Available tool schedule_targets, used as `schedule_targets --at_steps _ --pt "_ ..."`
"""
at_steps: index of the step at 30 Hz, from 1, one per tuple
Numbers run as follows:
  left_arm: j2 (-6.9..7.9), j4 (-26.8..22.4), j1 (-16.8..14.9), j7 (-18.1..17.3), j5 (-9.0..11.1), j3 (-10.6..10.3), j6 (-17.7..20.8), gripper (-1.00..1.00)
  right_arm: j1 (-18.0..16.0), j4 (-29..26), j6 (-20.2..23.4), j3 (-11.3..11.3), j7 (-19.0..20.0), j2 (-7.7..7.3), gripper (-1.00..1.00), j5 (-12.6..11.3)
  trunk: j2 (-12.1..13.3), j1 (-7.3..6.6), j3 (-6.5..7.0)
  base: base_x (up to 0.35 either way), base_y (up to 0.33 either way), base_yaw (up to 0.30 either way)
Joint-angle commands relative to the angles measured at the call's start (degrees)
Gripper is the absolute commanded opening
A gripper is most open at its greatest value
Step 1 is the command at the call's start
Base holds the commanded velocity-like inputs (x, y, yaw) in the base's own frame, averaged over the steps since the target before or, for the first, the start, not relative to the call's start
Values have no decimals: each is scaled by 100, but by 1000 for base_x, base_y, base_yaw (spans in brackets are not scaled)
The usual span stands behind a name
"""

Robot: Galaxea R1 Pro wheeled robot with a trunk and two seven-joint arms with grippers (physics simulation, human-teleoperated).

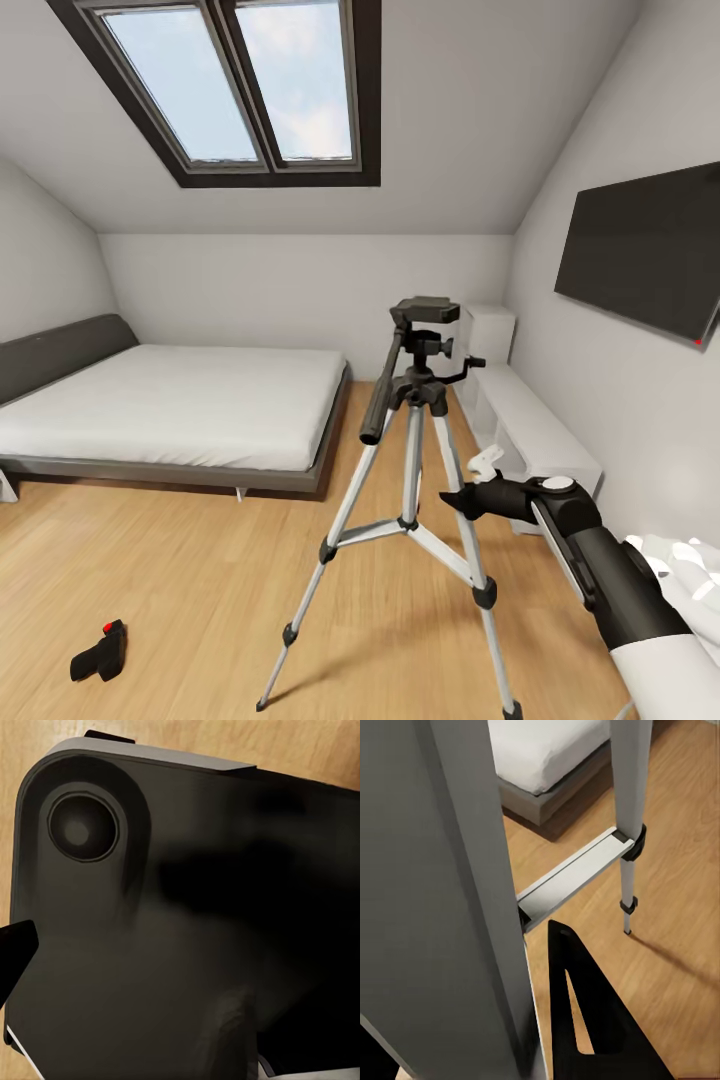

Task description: Attach the digital camera to the camera tripod in the bedroom.

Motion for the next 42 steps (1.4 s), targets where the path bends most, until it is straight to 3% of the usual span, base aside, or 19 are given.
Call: schedule_targets --at_steps 1,33,42 --pt "-2 -5 1 -3 29 21 -10 100 0 12 14 208 44 -3 100 97 -2 0 -6 0 0 0" --pt "-2 -5 1 -1 29 21 -10 100 0 27 5 202 38 -10 100 151 -2 0 -6 0 0 0" --pt "-2 -5 0 -3 29 21 -10 100 0 -12 29 198 43 -41 100 296 -2 0 -6 0 0 0"
